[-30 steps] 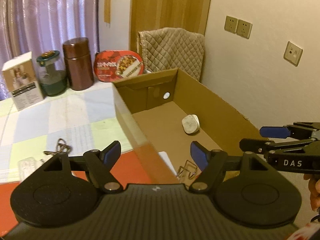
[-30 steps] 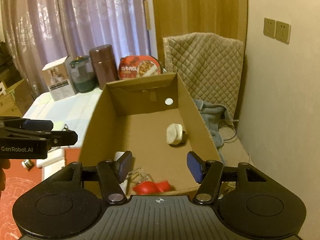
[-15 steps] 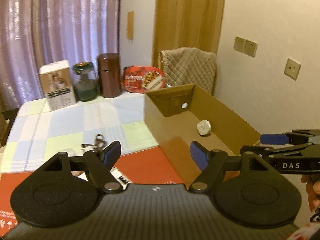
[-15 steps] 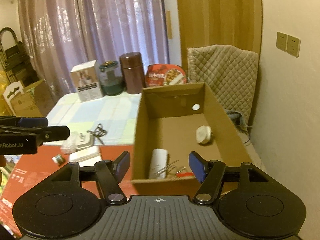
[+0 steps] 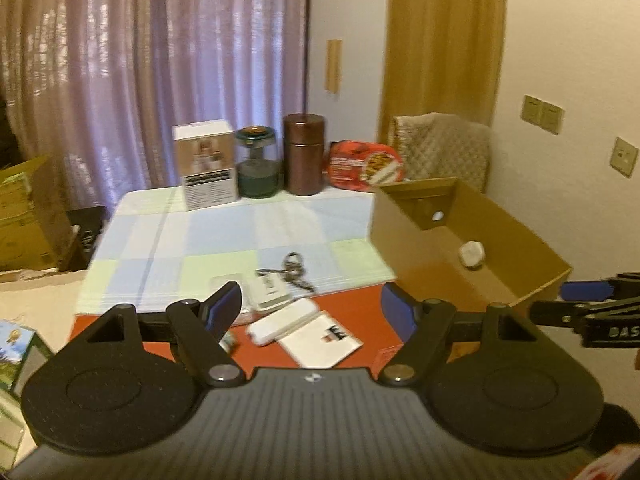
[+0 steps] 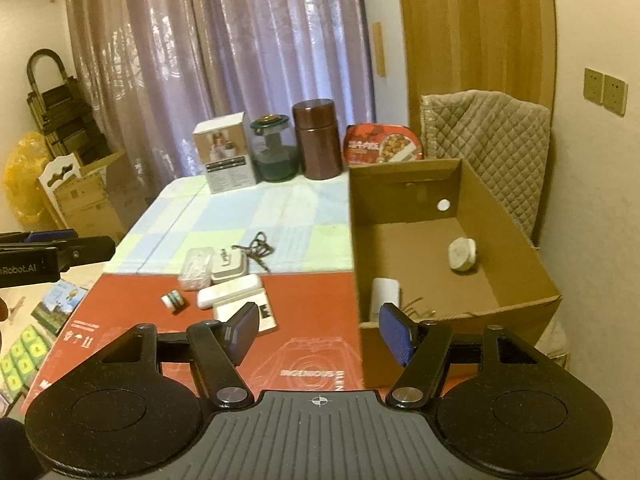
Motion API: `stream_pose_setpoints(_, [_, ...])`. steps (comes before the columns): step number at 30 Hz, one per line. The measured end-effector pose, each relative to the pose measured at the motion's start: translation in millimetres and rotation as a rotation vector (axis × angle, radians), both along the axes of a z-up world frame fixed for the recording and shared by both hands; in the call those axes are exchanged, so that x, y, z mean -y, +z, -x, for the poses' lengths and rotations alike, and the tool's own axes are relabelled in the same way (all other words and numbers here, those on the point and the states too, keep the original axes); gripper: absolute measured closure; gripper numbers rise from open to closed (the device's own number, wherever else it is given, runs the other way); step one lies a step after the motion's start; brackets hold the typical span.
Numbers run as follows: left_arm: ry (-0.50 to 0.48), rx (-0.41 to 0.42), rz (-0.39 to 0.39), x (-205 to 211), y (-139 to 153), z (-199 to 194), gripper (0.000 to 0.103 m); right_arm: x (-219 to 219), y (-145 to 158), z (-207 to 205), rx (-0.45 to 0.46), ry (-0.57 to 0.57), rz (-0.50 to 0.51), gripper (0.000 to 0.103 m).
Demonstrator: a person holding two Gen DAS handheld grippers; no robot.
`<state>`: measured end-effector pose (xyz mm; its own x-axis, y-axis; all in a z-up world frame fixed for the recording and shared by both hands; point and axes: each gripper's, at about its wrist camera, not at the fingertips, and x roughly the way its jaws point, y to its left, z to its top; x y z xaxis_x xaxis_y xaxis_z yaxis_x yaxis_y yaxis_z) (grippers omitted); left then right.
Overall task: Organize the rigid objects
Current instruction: 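Withdraw both grippers from the box back over the orange mat, then lower the right gripper onto the white square lid and grasp its rim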
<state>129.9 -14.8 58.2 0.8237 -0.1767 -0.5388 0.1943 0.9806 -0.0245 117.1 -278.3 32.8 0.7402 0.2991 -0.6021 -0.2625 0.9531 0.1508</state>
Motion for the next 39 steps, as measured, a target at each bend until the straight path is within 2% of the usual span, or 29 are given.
stream_pose_setpoints(10, [0.090, -0.032, 0.003, -47, -19, 10, 0.029, -29, -17, 10, -0.023, 0.060, -0.010, 0.039])
stream_pose_setpoints(21, [0.119, -0.068, -0.007, -67, -44, -3, 0.029, -54, -37, -1, -0.036, 0.119, 0.002, 0.038])
stream_pose_setpoints(23, [0.125, -0.079, -0.006, -70, -51, -7, 0.029, -60, -42, -5, -0.037, 0.126, 0.011, 0.034])
stream_pose_setpoints(27, [0.128, -0.105, -0.019, -76, -70, -18, 0.025, -71, -54, -14, -0.030, 0.135, 0.008, 0.016])
stream_pose_setpoints(29, [0.128, -0.118, -0.025, -79, -79, -24, 0.022, -77, -62, -21, -0.036, 0.151, 0.011, 0.013])
stream_pose_setpoints(39, [0.152, -0.171, -0.048, -97, -123, -64, 0.007, -110, -107, -68, -0.078, 0.209, 0.048, 0.011])
